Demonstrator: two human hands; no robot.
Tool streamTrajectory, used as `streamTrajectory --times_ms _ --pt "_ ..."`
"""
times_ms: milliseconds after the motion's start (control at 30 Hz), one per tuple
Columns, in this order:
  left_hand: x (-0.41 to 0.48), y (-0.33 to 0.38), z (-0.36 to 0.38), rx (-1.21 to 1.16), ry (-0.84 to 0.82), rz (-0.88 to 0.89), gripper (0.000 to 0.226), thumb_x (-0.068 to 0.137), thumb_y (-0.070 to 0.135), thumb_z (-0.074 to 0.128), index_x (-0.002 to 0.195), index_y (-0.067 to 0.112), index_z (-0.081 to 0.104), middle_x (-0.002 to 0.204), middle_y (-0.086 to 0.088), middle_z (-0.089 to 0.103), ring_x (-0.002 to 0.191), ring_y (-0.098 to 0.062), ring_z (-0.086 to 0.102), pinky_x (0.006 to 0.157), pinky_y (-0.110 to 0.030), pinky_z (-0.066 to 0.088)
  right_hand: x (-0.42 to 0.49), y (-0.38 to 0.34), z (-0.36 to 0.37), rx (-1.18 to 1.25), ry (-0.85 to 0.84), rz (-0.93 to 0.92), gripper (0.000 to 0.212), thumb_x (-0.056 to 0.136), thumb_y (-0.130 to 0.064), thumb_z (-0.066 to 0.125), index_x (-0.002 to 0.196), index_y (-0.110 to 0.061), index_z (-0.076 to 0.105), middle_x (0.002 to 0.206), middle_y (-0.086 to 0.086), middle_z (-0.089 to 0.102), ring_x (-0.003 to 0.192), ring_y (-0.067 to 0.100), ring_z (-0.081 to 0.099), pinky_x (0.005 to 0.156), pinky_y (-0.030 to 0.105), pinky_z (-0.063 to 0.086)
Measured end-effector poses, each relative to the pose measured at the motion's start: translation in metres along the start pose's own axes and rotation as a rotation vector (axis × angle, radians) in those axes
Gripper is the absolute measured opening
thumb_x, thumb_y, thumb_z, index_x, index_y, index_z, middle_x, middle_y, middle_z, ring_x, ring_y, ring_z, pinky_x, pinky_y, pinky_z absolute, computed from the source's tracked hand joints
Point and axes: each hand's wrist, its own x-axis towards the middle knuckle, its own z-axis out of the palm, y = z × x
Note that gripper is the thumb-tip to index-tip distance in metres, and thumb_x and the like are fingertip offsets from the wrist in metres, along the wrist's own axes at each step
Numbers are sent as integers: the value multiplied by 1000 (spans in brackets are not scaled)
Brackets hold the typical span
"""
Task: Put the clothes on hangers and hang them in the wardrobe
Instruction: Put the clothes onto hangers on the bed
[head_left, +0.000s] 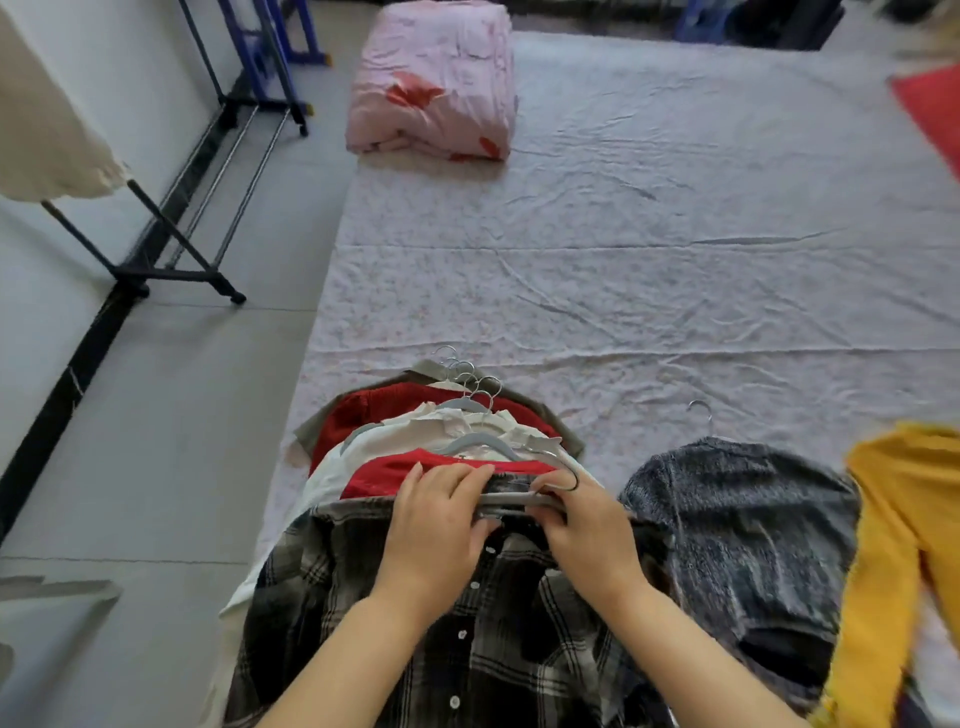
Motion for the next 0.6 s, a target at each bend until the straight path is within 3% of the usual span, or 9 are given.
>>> streamTrajectory --times_ms 100,267,433,600 --pt "-27 19 -17 -49 36 127 47 64 15 83 108 14 68 96 2 67 90 -21 65 90 -50 47 -44 -25 -30 -13 154 -18 22 64 3 74 80 -12 68 77 0 68 76 14 59 71 16 39" --pt "-73 49 -40 -171 112 352 34 71 11 79 104 14 70 90 1 71 79 -20 68 65 -39 54 -125 -61 -66 -101 383 12 24 63 -1 80 80 -13 69 76 -5 65 77 17 57 73 33 47" --pt "-107 108 -54 -239 124 486 27 72 22 68 98 17 72 85 5 71 74 -16 68 63 -33 55 -195 -69 -106 -153 584 100 31 63 -5 83 87 -17 68 82 -17 55 83 12 54 77 36 48" --pt "-138 176 -45 -303 104 591 39 60 12 85 96 19 72 77 7 71 64 -15 67 58 -24 52 -264 -48 -149 -194 736 154 38 65 -14 83 98 -19 66 90 -20 53 88 2 48 80 28 40"
